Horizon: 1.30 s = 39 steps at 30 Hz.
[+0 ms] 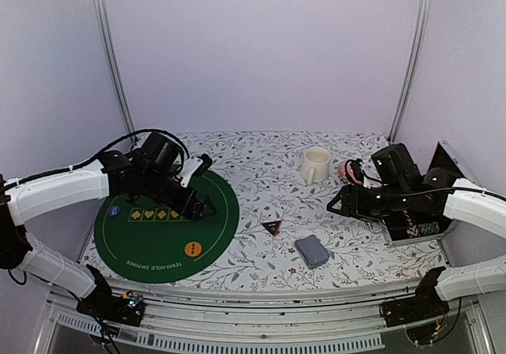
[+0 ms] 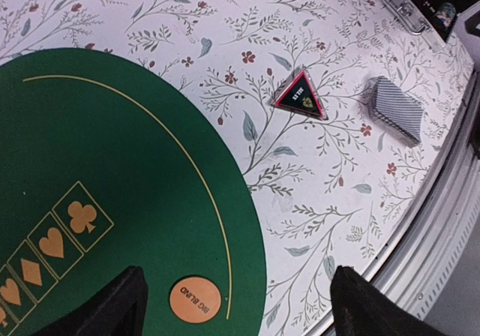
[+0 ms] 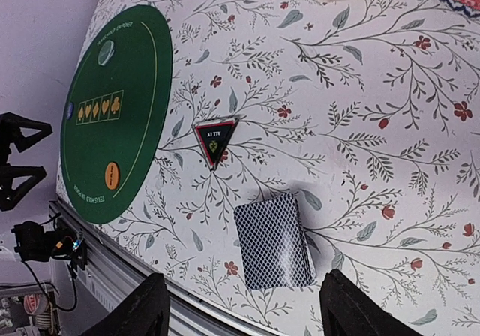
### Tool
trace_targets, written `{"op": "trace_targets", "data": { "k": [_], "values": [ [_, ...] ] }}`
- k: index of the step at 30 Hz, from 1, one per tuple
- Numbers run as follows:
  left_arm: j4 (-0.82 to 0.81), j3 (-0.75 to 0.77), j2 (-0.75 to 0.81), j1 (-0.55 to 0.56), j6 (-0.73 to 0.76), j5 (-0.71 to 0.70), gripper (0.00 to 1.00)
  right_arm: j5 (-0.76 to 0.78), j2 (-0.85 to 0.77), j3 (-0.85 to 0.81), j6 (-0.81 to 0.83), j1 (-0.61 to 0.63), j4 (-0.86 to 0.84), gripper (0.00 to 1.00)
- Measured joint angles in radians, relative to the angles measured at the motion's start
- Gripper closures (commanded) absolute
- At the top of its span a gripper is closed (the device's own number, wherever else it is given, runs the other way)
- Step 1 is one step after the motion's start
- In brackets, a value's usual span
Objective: Distribute texas hold em gaming equipment
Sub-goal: Move the big blind button to the big blind area, then pick up the pile of poker chips from the chip case.
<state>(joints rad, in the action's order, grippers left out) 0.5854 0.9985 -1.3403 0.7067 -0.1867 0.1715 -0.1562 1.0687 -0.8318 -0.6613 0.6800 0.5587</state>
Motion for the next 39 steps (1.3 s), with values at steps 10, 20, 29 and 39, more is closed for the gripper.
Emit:
{"op": "trace_targets", "data": {
  "k": [10,20,29,39],
  "values": [
    [-0.038,0.000,0.053,0.000,0.072,-0.031,0.02,0.014,0.187,-0.095,-0.020,0.064,0.062,0.24],
    [-0.095,-0.050,0.135,-0.004,0.092,-0.079,0.02,0.026,0.333,-0.139,-0.001,0.084,0.189,0.07],
    [-0.128,-0.079,0.194,-0.005,0.109,-0.132,0.02,0.055,0.369,-0.185,0.026,0.090,0.262,0.01],
    [-0.135,-0.082,0.177,-0.008,0.112,-0.142,0.02,0.134,0.386,-0.228,0.073,0.035,0.272,0.01]
  ]
}}
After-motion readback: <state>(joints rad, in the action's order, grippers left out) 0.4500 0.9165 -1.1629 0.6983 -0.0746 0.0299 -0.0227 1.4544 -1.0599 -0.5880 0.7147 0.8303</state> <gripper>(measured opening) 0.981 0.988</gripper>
